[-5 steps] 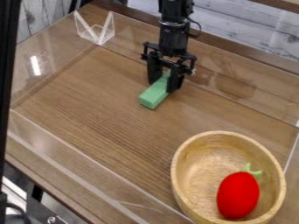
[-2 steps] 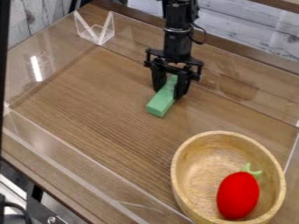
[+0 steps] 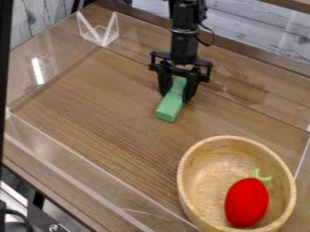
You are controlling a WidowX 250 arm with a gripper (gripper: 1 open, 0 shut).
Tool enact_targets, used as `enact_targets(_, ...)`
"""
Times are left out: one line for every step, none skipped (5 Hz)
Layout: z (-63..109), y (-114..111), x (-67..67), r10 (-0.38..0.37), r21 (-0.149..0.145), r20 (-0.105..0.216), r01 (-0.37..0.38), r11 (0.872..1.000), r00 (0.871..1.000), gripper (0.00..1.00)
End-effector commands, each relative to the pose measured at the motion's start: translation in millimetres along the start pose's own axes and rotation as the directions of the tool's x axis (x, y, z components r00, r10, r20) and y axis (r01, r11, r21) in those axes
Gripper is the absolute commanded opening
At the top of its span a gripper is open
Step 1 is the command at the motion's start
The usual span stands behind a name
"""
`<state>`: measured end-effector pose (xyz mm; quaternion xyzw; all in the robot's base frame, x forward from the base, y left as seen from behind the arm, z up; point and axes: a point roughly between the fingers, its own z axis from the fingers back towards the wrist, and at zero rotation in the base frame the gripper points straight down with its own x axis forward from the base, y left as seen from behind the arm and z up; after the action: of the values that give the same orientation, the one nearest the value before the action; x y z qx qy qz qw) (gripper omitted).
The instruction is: Put the green stick in the brown bowl
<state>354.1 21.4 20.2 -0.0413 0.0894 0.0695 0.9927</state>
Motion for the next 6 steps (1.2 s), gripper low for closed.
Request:
enact_targets(6.1,2,4.2,-0.073,0.02,0.019,0.073,0.997,0.997,0.0)
enact_targets(5.9,9,5.9,-0.133,0.037,0.014,0.132,0.991,0.991,0.0)
enact_targets(11.3,4,9.0,-0.149,0.045,0.01,0.148,0.988,0.989,0.0)
enact_targets(12.1,10,6.5,-0.16,0.047,0.009,0.16,0.986,0.987,0.0)
enact_targets(20.3,5,-1.8,-0.158,0.046,0.009,0.157,0.987,0.987,0.0)
enact_targets(28.4,0,-10.2,-0.155,0.045,0.009,0.155,0.987,0.988,0.0)
